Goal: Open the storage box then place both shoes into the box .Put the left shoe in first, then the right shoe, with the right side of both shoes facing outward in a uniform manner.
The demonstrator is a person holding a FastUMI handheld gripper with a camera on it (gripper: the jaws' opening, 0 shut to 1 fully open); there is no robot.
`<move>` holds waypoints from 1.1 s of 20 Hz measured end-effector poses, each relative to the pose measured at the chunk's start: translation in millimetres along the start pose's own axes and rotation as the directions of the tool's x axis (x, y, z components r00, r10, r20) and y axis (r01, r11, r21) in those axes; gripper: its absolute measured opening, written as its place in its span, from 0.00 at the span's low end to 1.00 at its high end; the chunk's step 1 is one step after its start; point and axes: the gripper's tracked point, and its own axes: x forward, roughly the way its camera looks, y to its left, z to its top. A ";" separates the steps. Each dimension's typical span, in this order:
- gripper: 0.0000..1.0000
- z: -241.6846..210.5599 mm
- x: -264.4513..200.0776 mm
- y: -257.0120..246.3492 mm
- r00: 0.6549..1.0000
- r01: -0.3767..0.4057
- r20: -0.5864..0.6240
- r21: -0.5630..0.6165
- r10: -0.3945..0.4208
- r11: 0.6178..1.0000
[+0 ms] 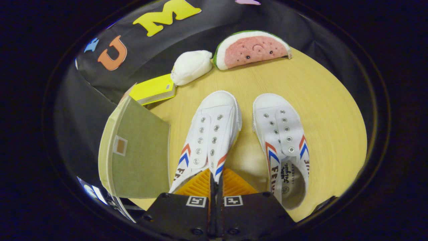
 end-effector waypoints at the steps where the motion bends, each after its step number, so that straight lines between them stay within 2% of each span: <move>1: 0.06 0.8 -10.3 6.7 1.000 0.001 0.012 -0.005 -0.001 1.000; 4: 0.06 5.2 -39.8 33.7 0.999 -0.003 0.054 -0.015 0.003 1.000; 7: 0.05 9.9 -64.5 60.7 0.994 0.044 0.105 -0.044 -0.039 0.998; 13: 0.06 20.8 -92.7 140.3 0.986 0.015 0.167 -0.099 0.001 0.995; 15: 0.05 19.8 -91.6 171.4 0.986 -0.014 0.162 -0.125 0.034 0.992; 19: 0.06 13.5 -63.0 220.8 0.988 -0.018 0.148 -0.189 0.046 0.982; 22: 0.06 -3.6 -28.5 256.7 0.993 -0.090 0.059 -0.205 0.104 0.975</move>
